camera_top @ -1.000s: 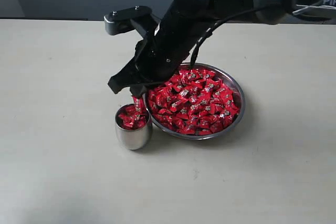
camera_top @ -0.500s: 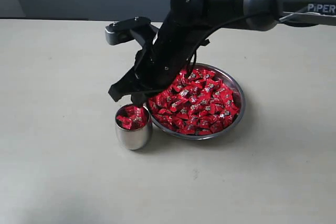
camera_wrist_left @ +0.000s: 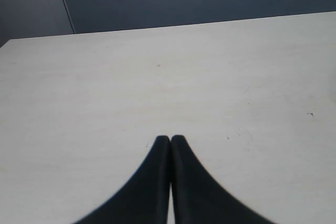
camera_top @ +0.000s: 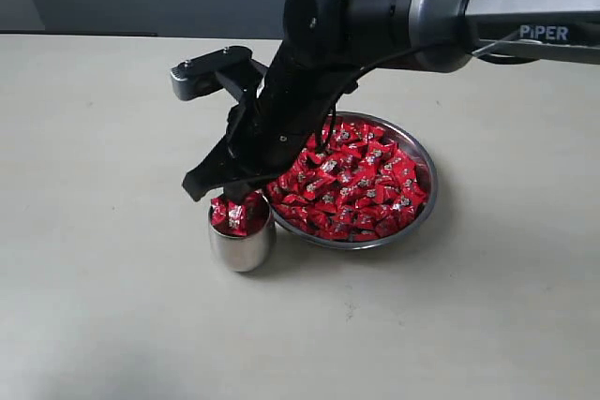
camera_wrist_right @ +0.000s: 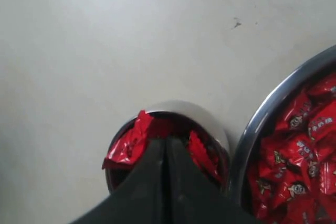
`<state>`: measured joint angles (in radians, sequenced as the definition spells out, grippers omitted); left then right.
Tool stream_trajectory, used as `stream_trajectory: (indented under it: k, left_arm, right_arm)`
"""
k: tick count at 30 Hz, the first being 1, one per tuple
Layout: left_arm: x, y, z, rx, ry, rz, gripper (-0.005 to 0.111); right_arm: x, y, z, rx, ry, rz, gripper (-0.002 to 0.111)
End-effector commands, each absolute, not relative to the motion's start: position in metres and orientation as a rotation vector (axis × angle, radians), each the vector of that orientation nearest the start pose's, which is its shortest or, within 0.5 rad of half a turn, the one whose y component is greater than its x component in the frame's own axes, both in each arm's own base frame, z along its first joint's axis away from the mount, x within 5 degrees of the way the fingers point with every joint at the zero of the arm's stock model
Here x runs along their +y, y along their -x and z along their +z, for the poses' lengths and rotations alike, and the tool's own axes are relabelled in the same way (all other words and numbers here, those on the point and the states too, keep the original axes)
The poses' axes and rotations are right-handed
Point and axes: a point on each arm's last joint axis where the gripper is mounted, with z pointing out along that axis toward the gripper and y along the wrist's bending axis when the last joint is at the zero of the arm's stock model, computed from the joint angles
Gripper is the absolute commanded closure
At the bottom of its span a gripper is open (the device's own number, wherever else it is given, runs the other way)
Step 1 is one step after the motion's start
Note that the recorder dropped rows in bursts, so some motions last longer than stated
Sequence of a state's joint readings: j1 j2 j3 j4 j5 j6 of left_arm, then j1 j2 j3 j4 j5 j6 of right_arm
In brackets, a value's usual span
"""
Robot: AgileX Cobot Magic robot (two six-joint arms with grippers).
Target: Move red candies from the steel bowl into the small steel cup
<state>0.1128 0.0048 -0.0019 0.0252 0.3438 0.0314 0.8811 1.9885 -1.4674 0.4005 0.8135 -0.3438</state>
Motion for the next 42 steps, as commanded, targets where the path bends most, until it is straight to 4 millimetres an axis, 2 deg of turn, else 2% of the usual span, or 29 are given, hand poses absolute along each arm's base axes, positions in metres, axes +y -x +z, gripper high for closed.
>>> stream_trajectory:
  k: [1, 4, 5, 7, 23, 29, 37, 39, 42]
  left_arm:
    - [0.007, -0.053, 0.183, 1.819, 0.054, 0.123, 0.106]
    - [0.007, -0.053, 0.183, 1.819, 0.054, 0.123, 0.106]
    - [0.007, -0.053, 0.183, 1.819, 0.054, 0.123, 0.106]
    - [0.007, -0.053, 0.183, 1.819, 0.054, 0.123, 0.106]
    - [0.007, -0.053, 0.183, 1.819, 0.054, 0.123, 0.106]
    - [0.007, -0.053, 0.183, 1.819, 0.054, 0.123, 0.106]
    - [0.007, -0.053, 0.183, 1.819, 0.054, 0.123, 0.106]
    - [0.007, -0.053, 0.183, 1.819, 0.054, 0.123, 0.106]
    - [0.007, -0.053, 0.183, 1.819, 0.054, 0.123, 0.106]
  right_arm:
    - [0.338, -0.247, 0.199, 2.503, 1.381, 0.573, 0.098]
    - [0.337, -0.248, 0.199, 2.496, 1.398, 0.548, 0.073]
    - [0.337, -0.248, 0.199, 2.496, 1.398, 0.548, 0.073]
    - [0.337, -0.248, 0.199, 2.496, 1.398, 0.548, 0.073]
    - [0.328, -0.247, 0.244, 2.344, 1.353, 0.53, 0.073]
    - [0.325, -0.247, 0.255, 2.302, 1.343, 0.512, 0.073]
    - [0.306, -0.256, 0.286, 2.264, 1.184, 0.465, 0.074]
    - [0.301, -0.257, 0.292, 2.229, 1.152, 0.47, 0.078]
    - [0.292, -0.253, 0.296, 2.144, 1.099, 0.458, 0.095]
